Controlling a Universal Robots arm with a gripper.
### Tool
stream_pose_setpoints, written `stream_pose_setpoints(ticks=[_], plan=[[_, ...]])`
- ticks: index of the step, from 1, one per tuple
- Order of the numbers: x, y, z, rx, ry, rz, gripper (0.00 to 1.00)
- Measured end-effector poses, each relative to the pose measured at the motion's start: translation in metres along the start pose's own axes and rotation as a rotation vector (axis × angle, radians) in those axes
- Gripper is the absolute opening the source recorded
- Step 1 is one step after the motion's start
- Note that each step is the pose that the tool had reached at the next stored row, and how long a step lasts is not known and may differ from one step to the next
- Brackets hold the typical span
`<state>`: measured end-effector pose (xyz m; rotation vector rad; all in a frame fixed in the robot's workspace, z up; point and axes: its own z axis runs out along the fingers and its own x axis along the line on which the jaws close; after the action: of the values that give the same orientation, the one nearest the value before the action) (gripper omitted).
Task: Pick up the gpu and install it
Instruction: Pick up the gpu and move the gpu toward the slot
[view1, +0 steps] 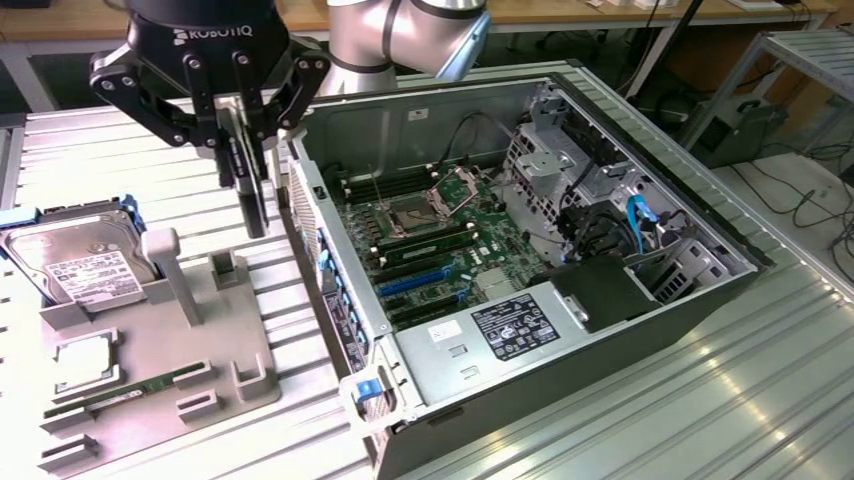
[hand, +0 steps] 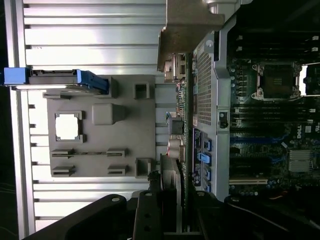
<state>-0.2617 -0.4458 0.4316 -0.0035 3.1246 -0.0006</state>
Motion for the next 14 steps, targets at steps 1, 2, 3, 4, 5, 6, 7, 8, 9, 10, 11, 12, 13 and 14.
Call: stream_pose_setpoints(ticks=[1, 2, 3, 4, 5, 6, 7, 8, 9, 10, 11, 12, 13, 14], plan=[[-0.0003, 0.0000, 0.0000, -0.0001, 0.0000, -0.002, 0.28], [-0.0006, 0.0000, 0.0000, -0.0001, 0.0000, -0.003, 0.28], [-0.0010, 0.0000, 0.0000, -0.0002, 0.0000, -0.003, 0.28], [-0.0014, 0.0000, 0.0000, -0.0001, 0.0000, -0.003, 0.28], [-0.0021, 0.0000, 0.0000, -0.0001, 0.0000, -0.003, 0.28], [-0.0025, 0.0000, 0.0001, -0.0002, 0.0000, -0.003, 0.28], [-0.0030, 0.0000, 0.0001, -0.0002, 0.0000, -0.003, 0.28], [-0.0042, 0.0000, 0.0001, -0.0002, 0.0000, -0.003, 0.28], [-0.0049, 0.0000, 0.0001, -0.0001, 0.0000, -0.003, 0.28], [-0.0057, 0.0000, 0.0001, -0.0002, 0.0000, -0.003, 0.28], [-0.0062, 0.0000, 0.0001, -0.0001, 0.0000, -0.003, 0.28], [-0.0070, 0.0000, 0.0001, -0.0002, 0.0000, -0.003, 0.28], [-0.0075, 0.0000, 0.0002, -0.0002, 0.0000, -0.003, 0.28], [-0.0082, 0.0000, 0.0002, -0.0002, -0.0001, -0.003, 0.28]])
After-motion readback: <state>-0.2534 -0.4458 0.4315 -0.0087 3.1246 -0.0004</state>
